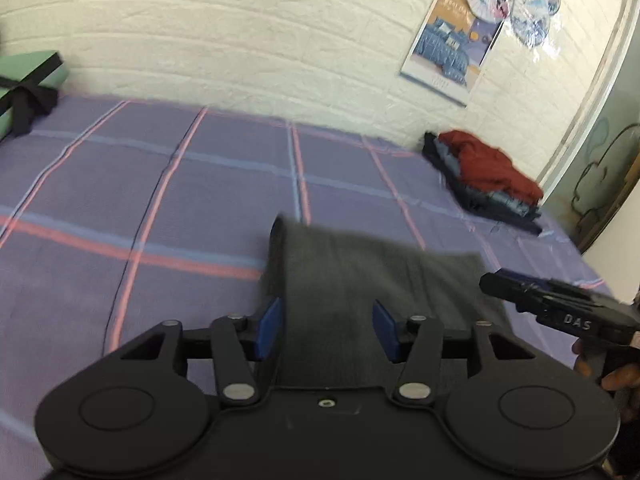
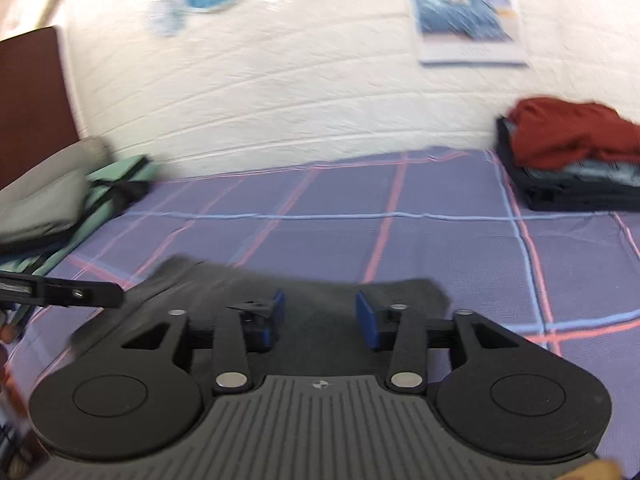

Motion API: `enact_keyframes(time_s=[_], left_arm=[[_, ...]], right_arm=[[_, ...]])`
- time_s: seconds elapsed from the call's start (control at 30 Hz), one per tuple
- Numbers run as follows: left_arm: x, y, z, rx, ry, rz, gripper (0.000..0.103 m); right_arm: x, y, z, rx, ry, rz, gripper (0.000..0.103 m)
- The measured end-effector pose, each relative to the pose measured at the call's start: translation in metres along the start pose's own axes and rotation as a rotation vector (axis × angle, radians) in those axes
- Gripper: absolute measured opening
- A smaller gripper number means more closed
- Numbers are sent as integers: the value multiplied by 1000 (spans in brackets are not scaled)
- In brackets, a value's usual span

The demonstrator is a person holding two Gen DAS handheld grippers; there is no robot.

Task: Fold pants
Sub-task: 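Grasp the folded trouser bundle edge with the left gripper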

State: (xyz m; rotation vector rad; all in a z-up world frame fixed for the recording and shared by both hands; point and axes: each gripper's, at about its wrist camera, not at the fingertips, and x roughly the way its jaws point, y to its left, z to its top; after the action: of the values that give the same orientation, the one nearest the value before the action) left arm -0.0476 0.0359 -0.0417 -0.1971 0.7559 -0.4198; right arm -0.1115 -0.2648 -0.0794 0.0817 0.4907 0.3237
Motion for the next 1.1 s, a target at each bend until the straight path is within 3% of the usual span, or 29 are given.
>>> enact_keyframes(time_s=[0.1,0.2,0.37,0.43,0.53,0.63,0.83,1.1], left_arm=[[12,4,-24,-29,58,31,103],[22,7,-30,-75,41,39,103],[5,20,-7,-149,58,-16,103],[4,30,1,-180,82,-39,103],[17,31,7,-151,164,-13,103],[36,31,7,-157,235,-83,103],[51,28,12,-139,226,-100,103],[65,20,17,-94,226,-110,103]], right_arm=[[6,13,-20,-30,68,18,80],[23,5,-33,37,126,33,80],[0,-18,-3,162,96,102,78],[-8,-33,5,195,88,94,82],[-14,-50,2,219,126,54,88],[-17,-63,-9,253,188,23,88],[-19,-68,-27,281,262,-1,88],[-12,-74,-28,327,278,16,89]])
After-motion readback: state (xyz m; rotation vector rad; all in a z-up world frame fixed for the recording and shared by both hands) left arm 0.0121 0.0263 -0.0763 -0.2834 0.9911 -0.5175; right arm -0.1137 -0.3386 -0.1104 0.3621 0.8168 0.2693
